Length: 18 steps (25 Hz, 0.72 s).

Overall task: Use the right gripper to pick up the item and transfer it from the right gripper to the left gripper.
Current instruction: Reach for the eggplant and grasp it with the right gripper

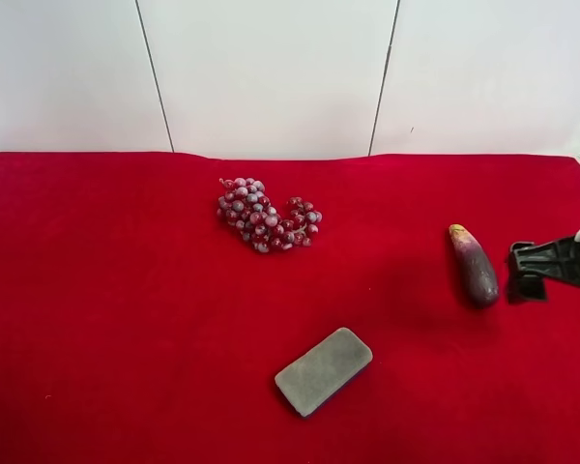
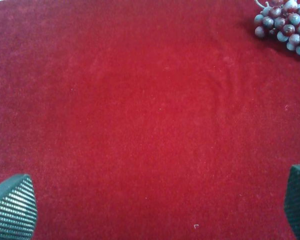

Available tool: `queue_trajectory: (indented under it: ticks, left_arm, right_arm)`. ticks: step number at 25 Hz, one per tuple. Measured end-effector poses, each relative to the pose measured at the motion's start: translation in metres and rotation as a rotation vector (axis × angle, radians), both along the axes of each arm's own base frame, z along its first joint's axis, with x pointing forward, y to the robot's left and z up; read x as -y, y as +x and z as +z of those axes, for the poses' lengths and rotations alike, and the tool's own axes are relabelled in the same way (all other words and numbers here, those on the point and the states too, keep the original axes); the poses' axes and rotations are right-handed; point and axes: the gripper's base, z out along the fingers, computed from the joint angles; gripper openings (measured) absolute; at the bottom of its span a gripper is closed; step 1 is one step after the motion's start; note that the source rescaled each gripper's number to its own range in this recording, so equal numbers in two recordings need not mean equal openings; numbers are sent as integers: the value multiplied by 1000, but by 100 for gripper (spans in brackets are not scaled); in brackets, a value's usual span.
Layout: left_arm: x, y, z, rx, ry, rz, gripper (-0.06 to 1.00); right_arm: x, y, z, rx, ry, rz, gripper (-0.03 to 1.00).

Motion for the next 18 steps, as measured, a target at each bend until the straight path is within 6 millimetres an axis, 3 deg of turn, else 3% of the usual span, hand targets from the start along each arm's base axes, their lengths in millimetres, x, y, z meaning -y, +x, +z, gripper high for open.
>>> queue_trajectory:
  ticks: [9, 18]
  left_arm:
    - [0, 0, 0, 0, 0, 0, 100]
    - [0, 0, 0, 0, 0, 0, 100]
  right_arm:
    - [21, 11, -5, 30, 6, -68, 100]
    - [17, 53, -29, -36, 15, -39, 100]
